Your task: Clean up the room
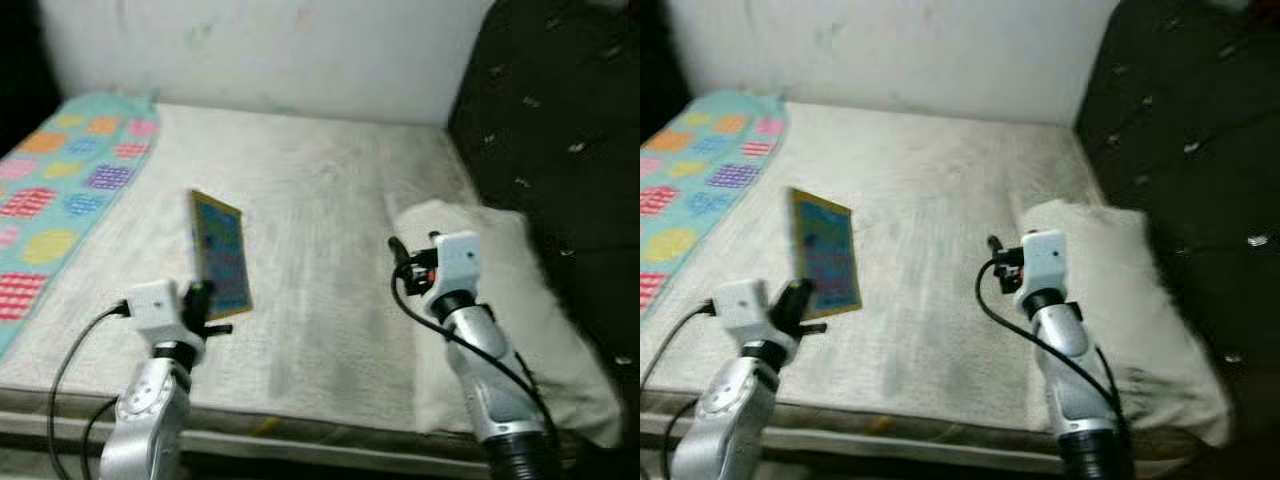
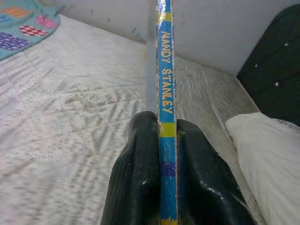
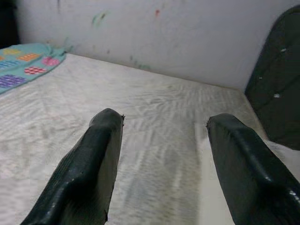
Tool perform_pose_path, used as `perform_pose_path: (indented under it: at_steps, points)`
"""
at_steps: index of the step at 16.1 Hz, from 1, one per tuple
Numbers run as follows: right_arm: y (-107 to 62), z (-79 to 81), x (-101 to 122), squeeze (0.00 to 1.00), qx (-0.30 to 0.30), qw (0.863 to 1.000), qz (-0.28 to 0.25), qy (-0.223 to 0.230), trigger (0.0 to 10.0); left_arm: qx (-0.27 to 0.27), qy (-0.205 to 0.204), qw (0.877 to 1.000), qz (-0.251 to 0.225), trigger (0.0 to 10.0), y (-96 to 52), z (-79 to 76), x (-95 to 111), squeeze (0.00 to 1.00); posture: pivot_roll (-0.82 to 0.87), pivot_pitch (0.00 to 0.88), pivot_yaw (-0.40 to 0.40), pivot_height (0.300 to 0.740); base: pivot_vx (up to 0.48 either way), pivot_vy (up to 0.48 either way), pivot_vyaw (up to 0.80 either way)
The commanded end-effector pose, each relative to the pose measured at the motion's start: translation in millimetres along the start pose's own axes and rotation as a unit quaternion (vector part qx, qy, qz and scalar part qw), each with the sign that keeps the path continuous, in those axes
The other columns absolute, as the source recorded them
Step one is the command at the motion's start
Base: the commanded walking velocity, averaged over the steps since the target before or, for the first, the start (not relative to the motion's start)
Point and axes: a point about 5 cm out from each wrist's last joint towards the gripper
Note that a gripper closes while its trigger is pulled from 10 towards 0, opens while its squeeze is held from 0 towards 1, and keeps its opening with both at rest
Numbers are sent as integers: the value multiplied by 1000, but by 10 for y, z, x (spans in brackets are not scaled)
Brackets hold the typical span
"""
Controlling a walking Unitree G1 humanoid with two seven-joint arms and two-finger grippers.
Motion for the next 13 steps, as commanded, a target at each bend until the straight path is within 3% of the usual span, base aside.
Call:
perform_pose_path:
  at_steps: [1,13]
  points:
    - [-10,-57,-23,0,-9,1000,4,-3,10000,-26,-9,1000,-11,10000,33,-130,23,0,-63,0,-37,740,0,0,0]
    - [-18,-88,-29,0,-9,1000,5,-7,10000,-26,-13,1000,-10,10000,45,-134,22,0,-66,0,-39,740,0,0,0]
Point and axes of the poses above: a point about 5 cm out from each wrist's last joint towards the gripper, its own y axis pointing out of the wrist towards the gripper, its own x axis along the axis of the wrist's last joint, z = x × y, and after that the axes turned 15 degrees about -y, right-handed
